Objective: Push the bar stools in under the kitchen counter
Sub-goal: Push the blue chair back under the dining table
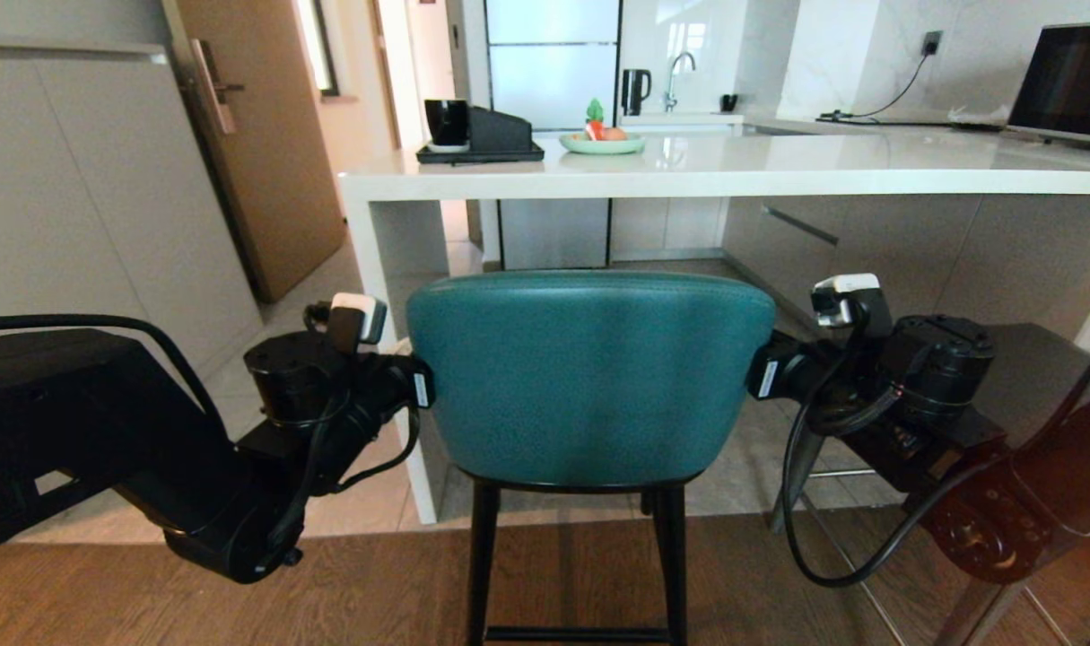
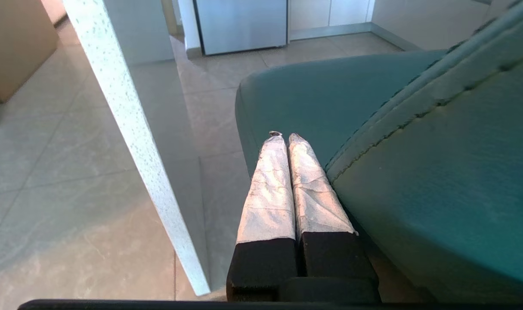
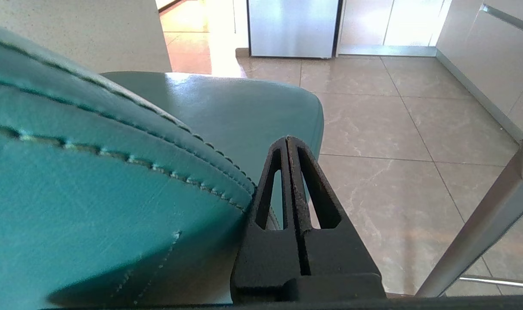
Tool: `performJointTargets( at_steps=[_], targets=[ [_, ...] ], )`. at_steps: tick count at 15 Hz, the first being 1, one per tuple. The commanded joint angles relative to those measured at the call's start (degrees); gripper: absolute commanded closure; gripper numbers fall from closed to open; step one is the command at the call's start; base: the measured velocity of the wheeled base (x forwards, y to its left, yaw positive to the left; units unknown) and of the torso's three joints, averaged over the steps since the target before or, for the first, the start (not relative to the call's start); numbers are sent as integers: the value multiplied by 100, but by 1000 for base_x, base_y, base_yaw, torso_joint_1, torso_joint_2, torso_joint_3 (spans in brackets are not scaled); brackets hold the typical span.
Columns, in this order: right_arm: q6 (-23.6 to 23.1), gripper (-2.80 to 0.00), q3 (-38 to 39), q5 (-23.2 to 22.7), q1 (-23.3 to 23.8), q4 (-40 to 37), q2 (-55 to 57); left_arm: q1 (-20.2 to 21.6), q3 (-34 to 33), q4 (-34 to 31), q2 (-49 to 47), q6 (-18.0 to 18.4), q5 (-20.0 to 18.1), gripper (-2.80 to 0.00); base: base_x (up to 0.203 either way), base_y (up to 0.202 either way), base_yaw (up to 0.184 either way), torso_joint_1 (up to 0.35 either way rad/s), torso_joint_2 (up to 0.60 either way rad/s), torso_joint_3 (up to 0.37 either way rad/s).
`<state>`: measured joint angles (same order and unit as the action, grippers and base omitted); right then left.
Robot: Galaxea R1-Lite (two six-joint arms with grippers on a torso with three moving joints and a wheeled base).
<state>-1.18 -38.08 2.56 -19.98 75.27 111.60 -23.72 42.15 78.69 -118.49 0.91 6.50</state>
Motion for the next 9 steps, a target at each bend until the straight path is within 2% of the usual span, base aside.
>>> performJointTargets(
  at_steps=[1, 3, 9],
  targets=[
    [-5, 0, 20, 25, 12, 41, -51, -13, 21, 6, -48, 23, 27, 0, 0, 0, 0, 0, 0, 0],
    [-13, 0, 3, 25, 12, 41, -51, -1, 21, 6, -42, 23, 36, 0, 60, 0, -2, -7, -1, 2],
    [-49, 0, -24, 25, 20, 32, -51, -18, 21, 15, -16, 23, 31, 0, 186, 0, 1, 2, 3, 2]
  ],
)
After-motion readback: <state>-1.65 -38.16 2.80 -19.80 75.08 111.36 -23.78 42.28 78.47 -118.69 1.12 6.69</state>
